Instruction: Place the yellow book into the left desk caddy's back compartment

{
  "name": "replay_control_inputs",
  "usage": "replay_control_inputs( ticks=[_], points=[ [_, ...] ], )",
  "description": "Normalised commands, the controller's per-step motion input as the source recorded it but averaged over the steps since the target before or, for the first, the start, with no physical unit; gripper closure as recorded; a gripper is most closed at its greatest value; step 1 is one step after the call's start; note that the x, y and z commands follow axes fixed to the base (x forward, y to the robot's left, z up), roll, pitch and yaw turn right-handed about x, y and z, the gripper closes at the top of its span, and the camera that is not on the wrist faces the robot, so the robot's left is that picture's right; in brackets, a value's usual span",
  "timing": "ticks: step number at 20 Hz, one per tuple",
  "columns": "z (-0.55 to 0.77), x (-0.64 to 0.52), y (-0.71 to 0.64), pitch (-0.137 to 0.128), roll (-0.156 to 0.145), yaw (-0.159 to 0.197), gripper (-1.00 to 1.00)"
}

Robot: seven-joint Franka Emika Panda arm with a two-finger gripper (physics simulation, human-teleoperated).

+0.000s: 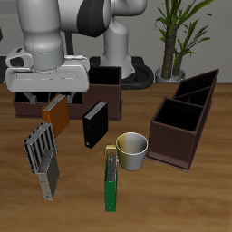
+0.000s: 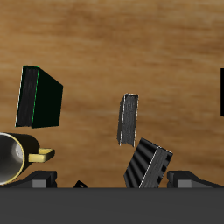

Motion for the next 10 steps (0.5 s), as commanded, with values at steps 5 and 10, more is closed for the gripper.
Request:
replay_control_inputs(
  ticks=[5, 10],
  points=[
    [-0.09, 0.1, -0.09, -0.014, 0.002, -0.039, -1.0],
    [-0.1, 0.06, -0.13, -0.023, -0.032, -0.003, -1.0]
  ],
)
